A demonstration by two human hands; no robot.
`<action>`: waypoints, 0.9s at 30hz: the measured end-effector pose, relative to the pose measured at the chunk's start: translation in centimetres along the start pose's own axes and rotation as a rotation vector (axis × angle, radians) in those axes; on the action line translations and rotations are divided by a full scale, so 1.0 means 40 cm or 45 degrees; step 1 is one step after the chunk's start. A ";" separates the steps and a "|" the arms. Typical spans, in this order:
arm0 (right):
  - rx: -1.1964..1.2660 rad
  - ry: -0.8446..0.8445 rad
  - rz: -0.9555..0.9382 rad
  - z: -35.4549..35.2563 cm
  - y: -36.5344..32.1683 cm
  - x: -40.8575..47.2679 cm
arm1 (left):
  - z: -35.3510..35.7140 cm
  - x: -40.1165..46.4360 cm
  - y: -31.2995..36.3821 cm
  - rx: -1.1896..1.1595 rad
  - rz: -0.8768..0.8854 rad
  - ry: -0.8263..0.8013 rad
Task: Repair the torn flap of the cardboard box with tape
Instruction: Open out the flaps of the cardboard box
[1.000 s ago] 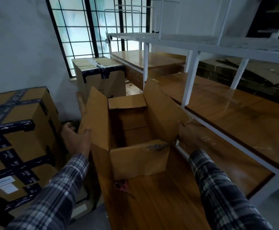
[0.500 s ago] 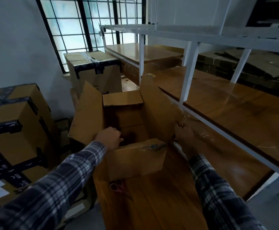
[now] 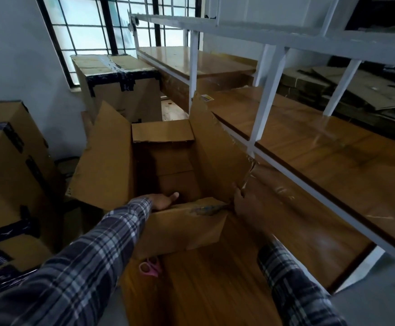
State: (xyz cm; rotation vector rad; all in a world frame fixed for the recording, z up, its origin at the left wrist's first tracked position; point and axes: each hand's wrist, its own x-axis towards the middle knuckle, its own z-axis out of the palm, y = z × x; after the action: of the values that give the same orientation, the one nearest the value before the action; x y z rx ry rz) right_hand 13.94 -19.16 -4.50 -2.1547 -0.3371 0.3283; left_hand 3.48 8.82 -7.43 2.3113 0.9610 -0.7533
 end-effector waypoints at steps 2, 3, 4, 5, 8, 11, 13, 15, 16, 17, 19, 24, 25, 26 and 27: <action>0.003 0.013 -0.004 0.007 -0.001 -0.005 | -0.007 -0.002 -0.005 -0.023 0.015 0.019; 0.020 0.014 -0.010 0.006 -0.002 -0.008 | -0.011 -0.008 -0.006 -0.027 0.033 0.030; 0.021 0.005 -0.004 0.003 -0.005 -0.017 | -0.015 -0.014 -0.008 -0.028 0.051 0.047; 0.022 -0.006 -0.009 0.002 -0.007 -0.026 | -0.019 -0.019 -0.012 -0.039 0.073 0.083; 0.112 -0.032 0.055 0.007 0.014 -0.038 | -0.038 -0.021 -0.030 -0.088 0.124 0.283; 0.232 -0.047 0.125 0.013 0.029 -0.057 | -0.067 -0.049 -0.025 -0.045 0.205 0.537; 0.310 -0.026 0.183 0.021 0.033 -0.064 | -0.087 -0.083 -0.007 0.010 0.279 0.711; 0.360 -0.013 0.233 0.024 0.029 -0.074 | -0.104 -0.113 0.004 0.043 0.316 0.834; 0.372 -0.003 0.244 0.026 0.027 -0.079 | -0.110 -0.122 0.004 0.058 0.326 0.881; 0.380 0.014 0.241 0.028 0.025 -0.084 | -0.112 -0.125 0.001 0.080 0.331 0.917; 0.399 0.044 0.196 0.028 0.017 -0.098 | -0.111 -0.140 -0.003 0.102 0.347 0.978; 0.495 0.013 0.158 0.021 -0.009 -0.125 | -0.108 -0.181 -0.014 0.092 0.401 1.006; 0.504 0.001 0.143 0.010 -0.021 -0.142 | -0.107 -0.196 -0.016 0.069 0.445 0.997; 0.539 -0.003 0.125 -0.004 -0.031 -0.164 | -0.104 -0.220 -0.016 0.000 0.510 0.993; 0.577 -0.001 0.108 -0.023 -0.050 -0.199 | -0.101 -0.257 -0.014 -0.115 0.591 1.001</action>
State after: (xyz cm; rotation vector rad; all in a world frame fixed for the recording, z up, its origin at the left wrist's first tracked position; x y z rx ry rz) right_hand 6.65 -21.58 -1.47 -1.7251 -0.1522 0.4109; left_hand -1.88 7.02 2.07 2.6272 0.6659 0.4146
